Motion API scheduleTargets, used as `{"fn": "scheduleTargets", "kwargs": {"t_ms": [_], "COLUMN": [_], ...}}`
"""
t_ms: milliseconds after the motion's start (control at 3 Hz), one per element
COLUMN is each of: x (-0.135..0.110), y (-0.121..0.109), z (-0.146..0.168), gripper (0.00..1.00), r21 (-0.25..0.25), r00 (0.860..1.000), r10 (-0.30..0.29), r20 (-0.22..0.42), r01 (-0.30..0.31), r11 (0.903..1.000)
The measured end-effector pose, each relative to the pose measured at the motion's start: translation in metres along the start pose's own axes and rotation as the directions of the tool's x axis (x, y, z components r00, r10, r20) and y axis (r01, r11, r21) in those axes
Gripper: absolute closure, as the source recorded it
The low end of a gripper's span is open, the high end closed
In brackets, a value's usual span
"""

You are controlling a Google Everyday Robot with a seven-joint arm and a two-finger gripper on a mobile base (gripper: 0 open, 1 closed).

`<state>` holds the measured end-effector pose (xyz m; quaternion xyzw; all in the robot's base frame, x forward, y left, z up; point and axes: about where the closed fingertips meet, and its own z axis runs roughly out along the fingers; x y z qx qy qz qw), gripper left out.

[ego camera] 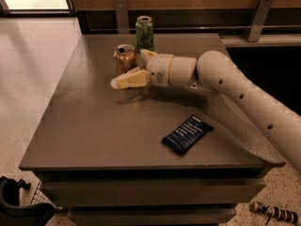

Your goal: Place orange can upright

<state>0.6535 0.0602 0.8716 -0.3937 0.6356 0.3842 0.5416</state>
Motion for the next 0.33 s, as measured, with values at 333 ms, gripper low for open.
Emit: {"fn": "scheduleTargets", "kwargs": {"t_ms": [333], "x": [0.0000], "y": [0.0001], "z": [0.0001], "gripper": [0.00], "r21": [0.000], "r00": [1.000], "r10": [0.000], "r20": [0.000], "r01": [0.000], "r11": [1.0000]}}
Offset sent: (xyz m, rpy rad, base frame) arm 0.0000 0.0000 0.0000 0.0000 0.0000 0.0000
